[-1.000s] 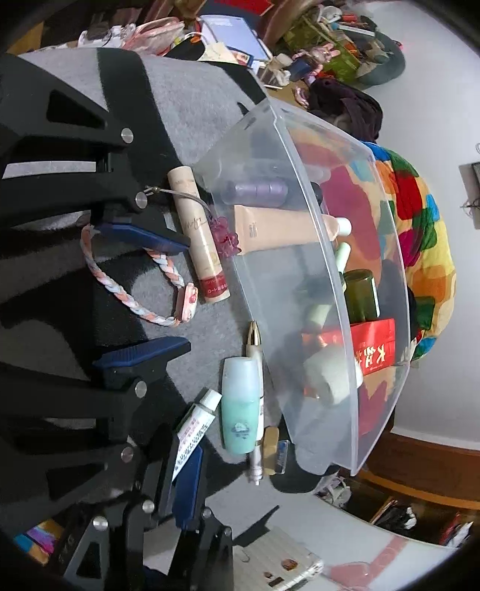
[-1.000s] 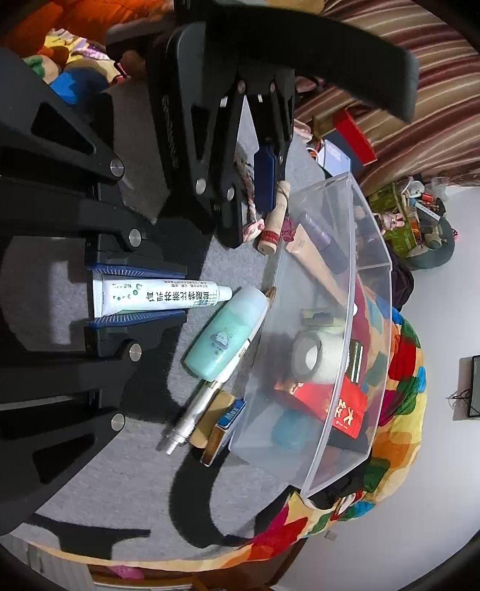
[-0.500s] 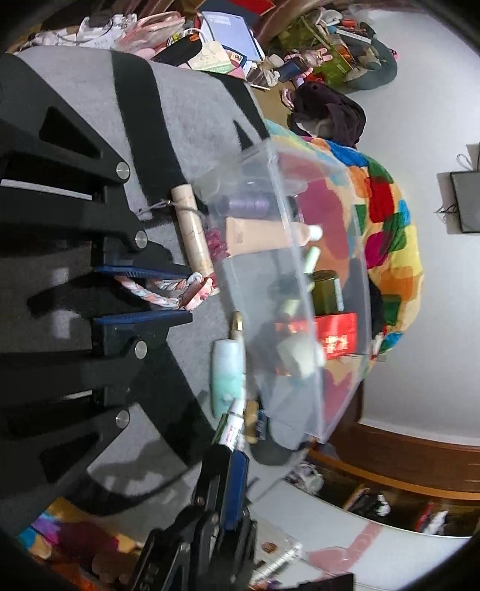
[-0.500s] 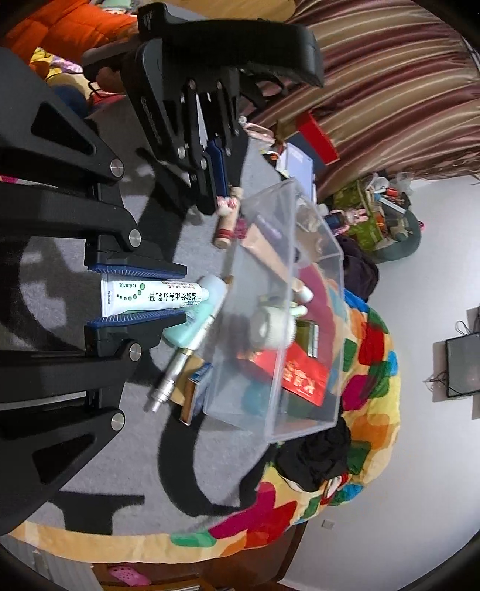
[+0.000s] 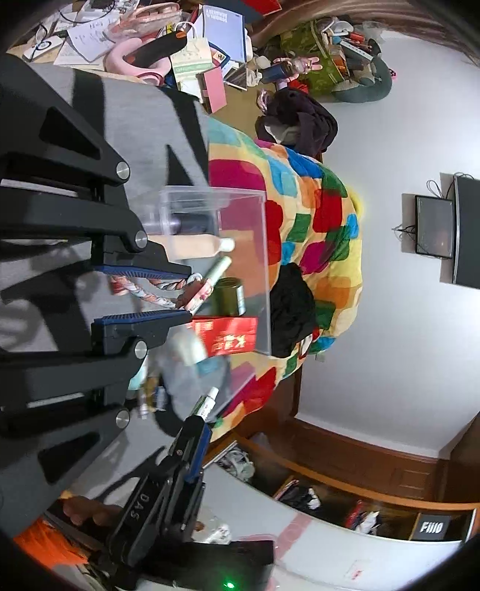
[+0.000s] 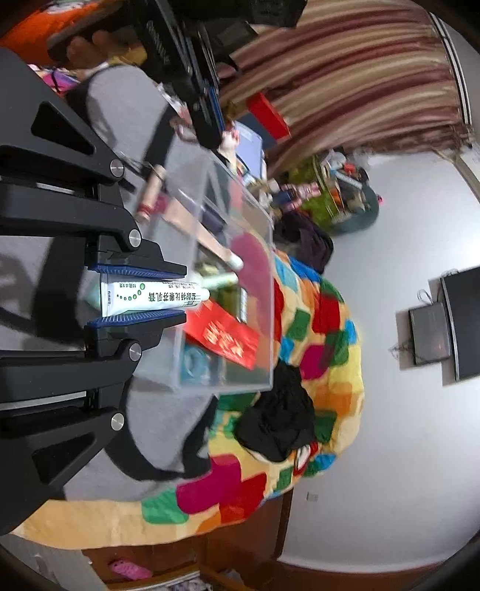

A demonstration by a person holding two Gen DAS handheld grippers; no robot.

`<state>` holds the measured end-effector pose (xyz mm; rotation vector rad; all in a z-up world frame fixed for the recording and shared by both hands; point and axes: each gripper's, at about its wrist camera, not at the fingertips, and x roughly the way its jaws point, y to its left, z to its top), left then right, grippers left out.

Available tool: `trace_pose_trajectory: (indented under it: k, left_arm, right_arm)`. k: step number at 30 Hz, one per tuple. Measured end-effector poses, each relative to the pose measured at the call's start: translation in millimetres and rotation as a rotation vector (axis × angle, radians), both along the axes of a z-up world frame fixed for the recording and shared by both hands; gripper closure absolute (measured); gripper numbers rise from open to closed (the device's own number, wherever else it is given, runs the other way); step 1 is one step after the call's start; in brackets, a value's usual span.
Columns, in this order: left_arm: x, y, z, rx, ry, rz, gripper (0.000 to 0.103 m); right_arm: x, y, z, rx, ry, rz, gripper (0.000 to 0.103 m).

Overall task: Organize objects
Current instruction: 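Carry the bracelet and white toothpaste tube into the clear box and open both tools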

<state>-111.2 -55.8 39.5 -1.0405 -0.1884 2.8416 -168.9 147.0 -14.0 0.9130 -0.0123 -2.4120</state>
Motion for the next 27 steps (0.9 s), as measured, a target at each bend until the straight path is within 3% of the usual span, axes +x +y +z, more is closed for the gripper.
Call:
trace_pose_trajectory:
  k: [6,14,16,20,24,27]
  left_arm:
    - [-40.4,-10.0,-8.8,0.01,-0.07,0.035,0.087]
    - [-68.5,-7.1,-39.3,0.023,-0.194,0.023,0.084]
    - [-66.5,-5.2,-39.9,0.027,-0.19,0.014,0.081]
    - [-57.6,-0.6,-31.5,0.005,-0.153,0.004,0.068]
    - [-45.9,-0.4,-20.5,-0.005,-0.115,0.001,0.066]
    - [-34.8,-3.0,-14.2,-0.004,-0.093,0.004,0.058]
  right_arm:
    - [-30.6,-9.2,-7.3,0.042,-0.014,-0.049,0.087]
    - [-49.5,-23.9,-21.8,0.066,-0.081,-0.027,0.087]
    - [-48.0,-25.6,-21.6,0.071,-0.087,-0.019,0.084]
    - [-42.1,-22.9,-16.9,0.061,-0.08,-0.008,0.068]
    - [-32.9,-19.6,-9.4,0.056,-0.055,0.005,0.067]
    - [-22.5,-17.6,-3.6,0.067,-0.029,0.017,0.065]
